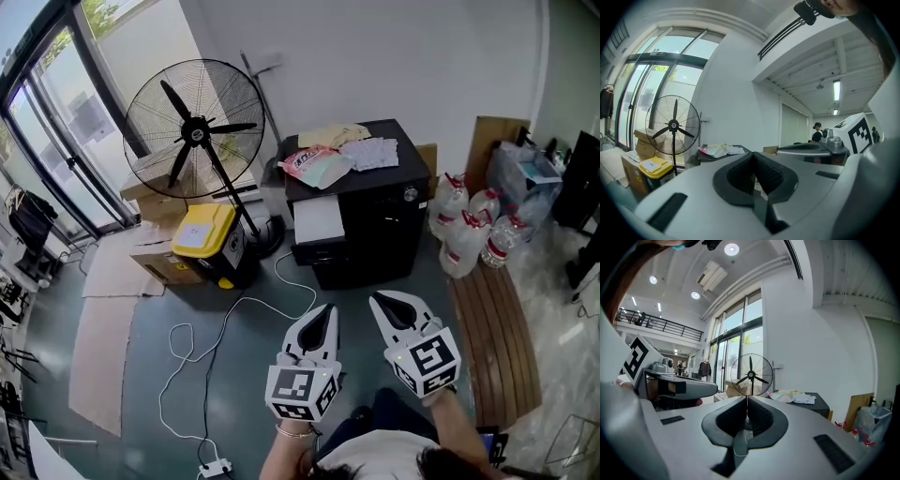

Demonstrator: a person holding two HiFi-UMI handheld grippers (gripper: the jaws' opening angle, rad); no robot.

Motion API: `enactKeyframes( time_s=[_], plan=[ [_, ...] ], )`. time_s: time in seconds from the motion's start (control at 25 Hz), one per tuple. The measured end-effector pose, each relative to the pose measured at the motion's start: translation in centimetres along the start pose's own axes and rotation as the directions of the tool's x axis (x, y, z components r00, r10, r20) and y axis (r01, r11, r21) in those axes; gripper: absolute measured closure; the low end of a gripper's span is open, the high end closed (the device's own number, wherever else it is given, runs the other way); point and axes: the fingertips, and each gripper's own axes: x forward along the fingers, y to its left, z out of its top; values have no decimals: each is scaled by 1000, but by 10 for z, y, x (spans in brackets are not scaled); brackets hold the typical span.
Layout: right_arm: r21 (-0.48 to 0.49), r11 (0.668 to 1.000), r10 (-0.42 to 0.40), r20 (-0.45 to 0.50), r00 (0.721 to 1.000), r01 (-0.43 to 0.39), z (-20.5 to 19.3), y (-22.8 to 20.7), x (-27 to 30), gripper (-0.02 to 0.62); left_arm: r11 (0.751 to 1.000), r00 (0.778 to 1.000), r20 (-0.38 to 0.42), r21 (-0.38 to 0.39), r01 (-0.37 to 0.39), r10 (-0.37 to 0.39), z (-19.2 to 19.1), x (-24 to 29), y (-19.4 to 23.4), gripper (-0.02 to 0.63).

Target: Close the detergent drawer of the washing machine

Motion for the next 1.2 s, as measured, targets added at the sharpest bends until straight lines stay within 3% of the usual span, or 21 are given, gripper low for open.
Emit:
enactKeyframes(
  time_s=[0.36,1.2],
  plan=[
    [7,1000,-3,-7,1000,3,-7,-33,46,571,1000,1000,-14,-1,-22,22,-7,44,33,591],
    [25,995,102,-77,992,-100,-37,-123,175,569,988,987,-68,-33,-149,147,-36,171,122,591]
  ],
)
